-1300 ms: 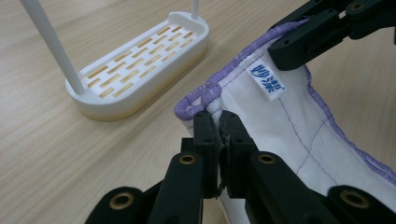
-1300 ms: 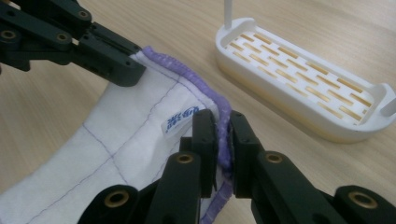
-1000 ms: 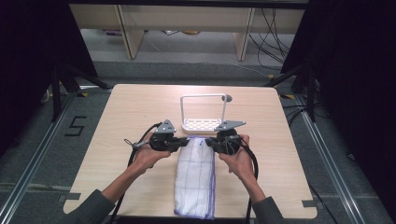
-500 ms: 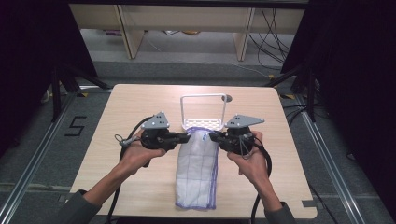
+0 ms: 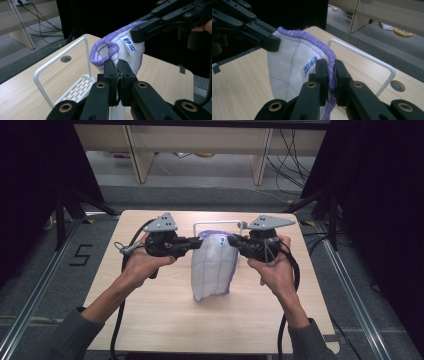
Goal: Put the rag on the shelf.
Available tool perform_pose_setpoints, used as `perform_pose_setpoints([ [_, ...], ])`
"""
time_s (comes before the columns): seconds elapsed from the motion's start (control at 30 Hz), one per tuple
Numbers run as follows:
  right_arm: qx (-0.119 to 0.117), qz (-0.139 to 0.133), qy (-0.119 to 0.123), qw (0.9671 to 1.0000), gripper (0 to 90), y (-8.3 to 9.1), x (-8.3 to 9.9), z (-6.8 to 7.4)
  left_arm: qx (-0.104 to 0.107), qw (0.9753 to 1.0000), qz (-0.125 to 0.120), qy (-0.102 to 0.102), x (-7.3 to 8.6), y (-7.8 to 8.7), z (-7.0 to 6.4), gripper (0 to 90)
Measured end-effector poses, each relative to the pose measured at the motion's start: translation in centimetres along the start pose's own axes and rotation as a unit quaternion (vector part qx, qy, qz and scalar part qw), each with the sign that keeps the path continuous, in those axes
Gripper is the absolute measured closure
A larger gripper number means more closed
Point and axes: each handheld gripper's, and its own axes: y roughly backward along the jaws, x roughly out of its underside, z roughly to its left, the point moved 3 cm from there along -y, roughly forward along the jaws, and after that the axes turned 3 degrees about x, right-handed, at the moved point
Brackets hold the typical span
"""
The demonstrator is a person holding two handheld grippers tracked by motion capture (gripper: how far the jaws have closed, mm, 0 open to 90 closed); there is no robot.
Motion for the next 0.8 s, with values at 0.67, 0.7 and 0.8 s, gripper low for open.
perform_pose_setpoints([
  [0.67, 0.027, -0.012, -0.001, 0.9996, 84.4, -1.4, -4.6, -3.1, -0.033, 0.9993, -0.015, 0.013, -4.0, -0.5, 3.4, 86.4],
  [0.7, 0.028, -0.013, -0.014, 0.9994, 84.4, -1.5, -4.8, -3.1, -0.036, 0.9992, -0.015, 0.013, -4.3, -0.6, 3.6, 86.4],
  [0.8, 0.033, -0.016, -0.009, 0.9993, 84.4, -1.8, -5.4, -3.7, -0.042, 0.9988, -0.019, 0.014, -4.9, -0.8, 3.9, 86.4],
])
